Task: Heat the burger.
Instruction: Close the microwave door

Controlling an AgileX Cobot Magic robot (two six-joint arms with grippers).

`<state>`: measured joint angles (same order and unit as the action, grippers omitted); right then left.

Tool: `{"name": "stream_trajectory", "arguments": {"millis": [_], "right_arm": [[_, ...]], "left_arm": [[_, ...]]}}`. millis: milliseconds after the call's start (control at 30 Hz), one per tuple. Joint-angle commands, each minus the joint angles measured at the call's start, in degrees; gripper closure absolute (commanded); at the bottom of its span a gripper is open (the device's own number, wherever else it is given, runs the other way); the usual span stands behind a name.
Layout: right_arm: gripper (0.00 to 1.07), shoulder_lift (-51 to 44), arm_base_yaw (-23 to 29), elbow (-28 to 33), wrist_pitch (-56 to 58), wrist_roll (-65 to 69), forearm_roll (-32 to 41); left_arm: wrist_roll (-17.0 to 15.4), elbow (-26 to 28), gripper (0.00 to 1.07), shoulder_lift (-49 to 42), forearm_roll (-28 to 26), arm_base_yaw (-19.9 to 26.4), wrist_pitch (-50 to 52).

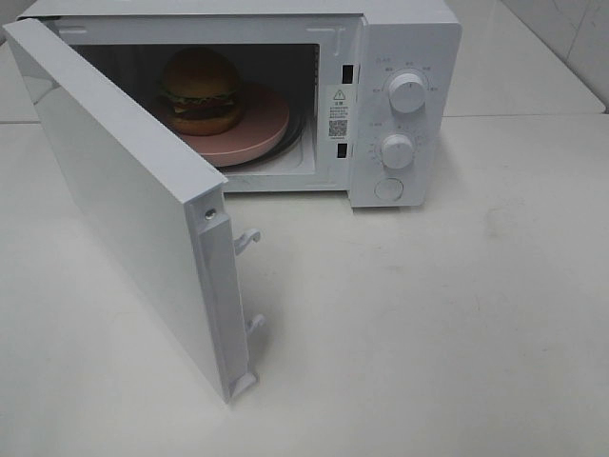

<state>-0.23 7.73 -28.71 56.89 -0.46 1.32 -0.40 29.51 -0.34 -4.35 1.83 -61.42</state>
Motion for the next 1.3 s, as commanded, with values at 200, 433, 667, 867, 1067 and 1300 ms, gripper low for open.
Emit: {"name": "stream_trajectory", "arguments": {"millis": [200, 433, 667, 867, 1067, 1300], "right_arm": [[0.31, -1.83, -0.40, 0.17, 0.06, 0.46, -0.34], [0.31, -1.83, -0.40, 0.17, 0.06, 0.46, -0.34], [0.31, -1.83, -0.40, 0.17, 0.06, 0.46, -0.34], [0.31, -1.83, -0.40, 0.17, 0.06, 0.46, -0.34], [0.31, -1.83, -0.40, 0.17, 0.06, 0.46, -0.34], [0.31, -1.83, -0.40, 0.17, 0.06, 0.46, -0.34]], "left_arm": [[-0.06, 0.06, 0.07, -0.23, -0.23, 0.17, 0.00], [-0.06, 0.06, 0.07, -0.23, -0.23, 0.17, 0.00], [-0.11, 0.40, 0.07, -0.23, -0.11, 0.17, 0.34], [-0.34, 1.78, 0.19, 1.49, -0.23, 0.17, 3.72], [-0.34, 1.78, 0.62, 5.61, -0.80, 0.17, 9.45], [-0.23, 0.92, 1.07, 13.12, -1.32, 0.17, 19.71]]}}
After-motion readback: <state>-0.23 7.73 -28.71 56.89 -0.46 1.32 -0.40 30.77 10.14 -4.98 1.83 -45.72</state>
